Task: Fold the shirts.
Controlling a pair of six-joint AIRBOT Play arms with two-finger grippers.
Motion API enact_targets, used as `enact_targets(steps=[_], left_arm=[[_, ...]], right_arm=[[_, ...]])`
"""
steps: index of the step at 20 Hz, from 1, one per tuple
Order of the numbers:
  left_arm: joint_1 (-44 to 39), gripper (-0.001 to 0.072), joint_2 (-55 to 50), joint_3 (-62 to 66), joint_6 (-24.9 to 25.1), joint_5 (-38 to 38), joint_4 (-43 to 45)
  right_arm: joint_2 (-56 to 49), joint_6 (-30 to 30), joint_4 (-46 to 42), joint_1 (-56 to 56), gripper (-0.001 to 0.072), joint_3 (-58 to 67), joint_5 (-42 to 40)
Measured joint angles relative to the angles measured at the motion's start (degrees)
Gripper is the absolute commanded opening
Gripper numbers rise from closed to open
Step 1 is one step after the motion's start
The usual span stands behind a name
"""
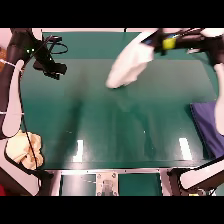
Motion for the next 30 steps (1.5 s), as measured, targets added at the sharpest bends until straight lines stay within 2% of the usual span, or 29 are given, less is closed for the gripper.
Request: enact_targets(steps=[4, 8, 14, 21, 30], left_arm=[[0.00, 0.0022, 0.00, -0.02, -0.02, 0.02, -0.04], [0.00, 0.0022, 0.00, -0.02, -0.04, 0.00, -0.22], [0.00, 0.0022, 0.00, -0.02, -0.07, 0.26, -0.26], [0.00, 0.0022, 0.00, -0.02, -0.07, 0.42, -0.39], [0.00, 0.0022, 0.00, -0.02, -0.07, 0.42, -0.39]], right_arm=[[3.45, 3.02, -1.88, -13.70, 0.0015, 2.82, 3.41], [5.66, 5.90, -7.30, -26.03, 0.0014, 3.54, 4.98], [7.89, 10.03, -16.48, -38.42, 0.0014, 3.76, 8.04], [8.39, 16.17, -26.21, -44.02, 0.0014, 3.76, 15.39], [9.64, 25.33, -26.45, -44.78, 0.0013, 3.78, 15.12]])
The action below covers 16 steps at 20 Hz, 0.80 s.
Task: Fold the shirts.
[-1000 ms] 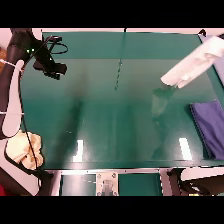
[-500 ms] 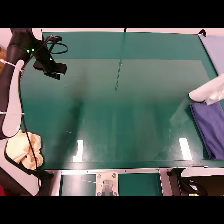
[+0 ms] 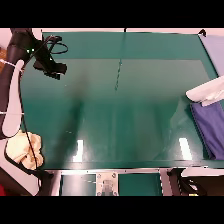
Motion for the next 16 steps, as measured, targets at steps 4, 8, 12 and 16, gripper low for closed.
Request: enact_targets(steps=[4, 8, 12, 16], left_arm=[[0.00, 0.0022, 0.00, 0.00, 0.00, 0.00, -0.02], [0.00, 0.0022, 0.00, 0.00, 0.02, 0.00, 0.00], [0.00, 0.0022, 0.00, 0.00, 0.02, 0.00, 0.00], [0.00, 0.0022, 0.00, 0.00, 0.04, 0.00, -0.02]], right_arm=[[1.49, 4.07, 0.04, -0.04, 0.0013, -0.09, -1.55], [3.15, 7.74, -6.29, -0.02, 0.0013, -2.60, 1.84], [7.98, 9.46, -17.79, -1.57, 0.0013, -7.93, 6.32], [12.74, 9.62, -23.30, -5.11, 0.0014, -14.27, 9.29]])
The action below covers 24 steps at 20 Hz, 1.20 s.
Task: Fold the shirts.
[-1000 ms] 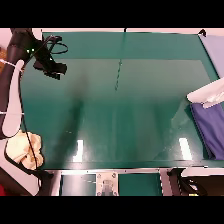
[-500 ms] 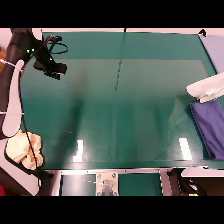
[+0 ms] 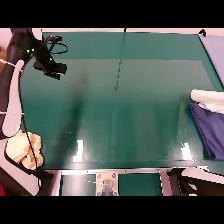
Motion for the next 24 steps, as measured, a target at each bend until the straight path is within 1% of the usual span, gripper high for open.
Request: enact_targets(steps=[4, 9, 10, 11, 12, 13, 15, 16, 18, 19, 21, 24], left_arm=[[0.00, 0.0022, 0.00, 0.00, 0.00, -0.02, 0.00], [0.00, 0.0022, 0.00, 0.00, 0.00, 0.00, -0.24], [0.00, 0.0022, 0.00, 0.00, 0.00, 0.00, -0.44], [0.00, 0.0022, 0.00, 0.00, 0.00, 0.00, -0.76], [-0.02, 0.0022, 0.00, 0.00, 0.00, 0.09, -1.05], [0.00, 0.0022, 0.00, 0.00, 0.00, 0.37, -1.11], [0.00, 0.0022, 0.00, 0.00, 0.00, 0.85, -1.42], [0.00, 0.0022, 0.00, 0.00, 0.00, 0.94, -1.55], [0.00, 0.0021, 0.00, 0.00, 0.00, 1.09, -1.68], [0.00, 0.0021, 0.00, 0.00, 0.00, 1.11, -1.99], [0.00, 0.0021, 0.11, 0.00, -0.07, 0.61, -3.06], [0.00, 0.0021, 0.92, -0.72, -1.16, -0.28, -5.64]], right_arm=[[3.04, -1.92, -6.25, -2.03, 0.0014, -8.13, 1.66], [4.07, -4.37, -14.27, -2.69, 0.0026, -20.63, 1.62], [4.09, -5.22, -15.72, -2.71, 0.0138, -23.37, 1.49], [4.11, -6.03, -17.44, -2.75, 0.0341, -26.10, 1.22], [4.09, -6.78, -19.23, -2.80, 0.0483, -28.24, 1.11], [3.87, -7.26, -20.68, -2.80, 0.0488, -29.99, 0.76], [3.56, -7.82, -22.38, -2.80, 0.0483, -31.69, 0.11], [3.48, -8.15, -22.95, -2.78, 0.0431, -31.76, 0.09], [3.34, -8.66, -23.02, -1.95, 0.0119, -30.27, -0.04], [3.30, -8.90, -22.73, -1.22, 0.0023, -29.14, -0.09], [3.30, -9.49, -20.76, 1.29, 0.0014, -26.80, -1.07], [3.54, -9.90, -14.84, 7.89, 0.0014, -25.29, -4.66]])
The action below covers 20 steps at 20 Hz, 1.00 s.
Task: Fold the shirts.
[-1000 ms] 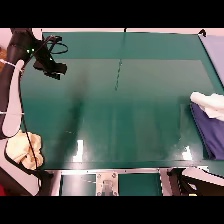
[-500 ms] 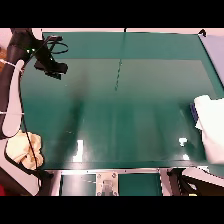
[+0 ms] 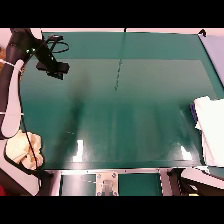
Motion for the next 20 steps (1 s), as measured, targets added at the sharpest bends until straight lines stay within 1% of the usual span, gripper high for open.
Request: enact_targets(steps=[3, 5, 10, 12, 14, 16, 20], left_arm=[[0.00, 0.0021, 3.87, -5.20, -1.05, -0.50, -3.19], [0.00, 0.0021, 8.94, -12.31, -1.66, -0.02, -5.29], [0.00, 0.0021, 28.50, -40.44, -4.48, 7.76, -9.38], [0.00, 0.0021, 35.98, -51.17, -6.05, 10.80, -10.10], [-0.02, 0.0022, 41.59, -58.86, -7.48, 12.87, -10.47], [0.00, 0.0022, 44.50, -63.10, -8.26, 13.92, -10.51], [0.00, 0.0022, 46.80, -66.42, -8.90, 15.96, -10.67]], right_arm=[[1.36, -1.60, 6.29, 9.25, 0.0013, -1.55, -4.72], [3.63, -2.64, 8.98, 16.63, 0.0013, -5.18, -8.04], [11.89, -3.78, 11.76, 35.54, 0.0014, -20.48, -16.22], [13.64, -3.93, 12.24, 41.68, 0.0014, -24.74, -19.06], [14.53, -4.09, 12.55, 46.62, 0.0015, -27.10, -21.75], [15.02, -4.13, 12.87, 50.34, 0.0015, -28.33, -23.34], [15.39, -4.20, 13.00, 53.94, 0.0014, -29.33, -24.90]])
